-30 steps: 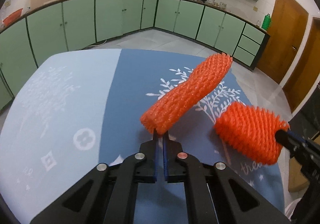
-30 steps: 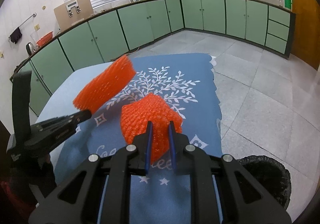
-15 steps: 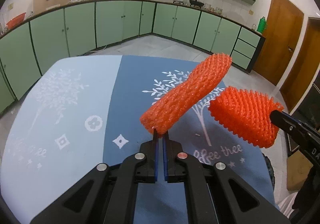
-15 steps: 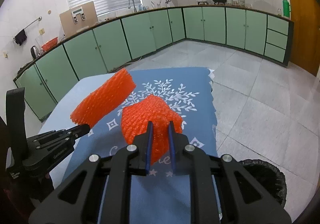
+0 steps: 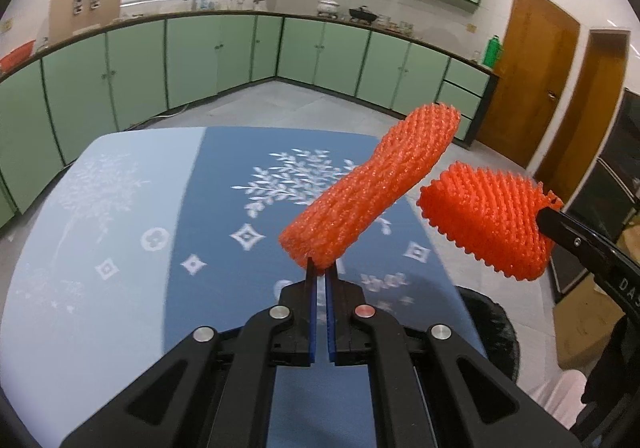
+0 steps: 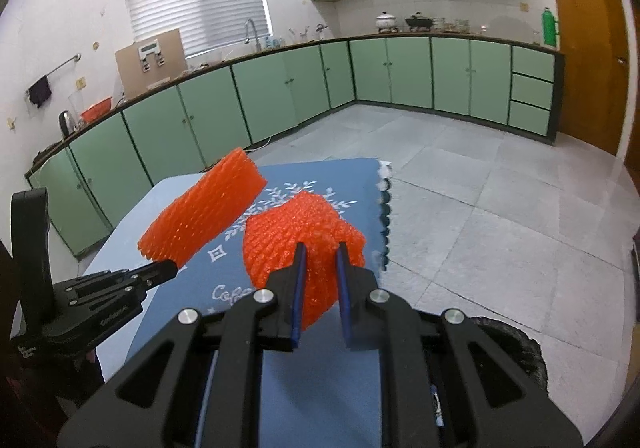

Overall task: Collect trash
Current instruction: 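Lift both foam nets and carry them over the bin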

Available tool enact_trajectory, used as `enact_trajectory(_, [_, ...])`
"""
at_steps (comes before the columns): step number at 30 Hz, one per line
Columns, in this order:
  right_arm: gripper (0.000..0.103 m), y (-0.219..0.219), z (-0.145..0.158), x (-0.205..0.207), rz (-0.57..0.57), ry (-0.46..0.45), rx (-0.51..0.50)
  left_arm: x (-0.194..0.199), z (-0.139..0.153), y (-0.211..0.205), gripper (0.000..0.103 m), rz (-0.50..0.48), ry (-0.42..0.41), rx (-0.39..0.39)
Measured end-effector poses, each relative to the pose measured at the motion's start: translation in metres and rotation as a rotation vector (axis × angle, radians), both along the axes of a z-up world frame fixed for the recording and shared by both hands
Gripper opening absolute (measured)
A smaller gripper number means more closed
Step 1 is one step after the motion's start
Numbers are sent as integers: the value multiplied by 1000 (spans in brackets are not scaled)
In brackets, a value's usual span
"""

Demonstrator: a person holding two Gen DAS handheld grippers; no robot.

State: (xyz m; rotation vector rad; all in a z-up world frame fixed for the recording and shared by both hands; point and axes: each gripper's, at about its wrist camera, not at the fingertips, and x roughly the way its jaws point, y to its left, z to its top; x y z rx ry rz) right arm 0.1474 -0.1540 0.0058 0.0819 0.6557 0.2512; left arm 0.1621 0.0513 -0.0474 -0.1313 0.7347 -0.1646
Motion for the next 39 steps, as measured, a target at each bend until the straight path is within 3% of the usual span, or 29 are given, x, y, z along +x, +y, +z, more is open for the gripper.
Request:
enact_trajectory(17, [13,-99,0,-56,-228,-17,-52,-8,-3,-120,4,-269,6,-3])
enact_trajectory(30, [13,-166,-31,-92,-391,33,-75,-8,-30,-211,4,-440,62,42])
enact_trajectory(39, [13,-189,-63,-100,-452,98,-70,-7,-54,-252,4,-488,122,105])
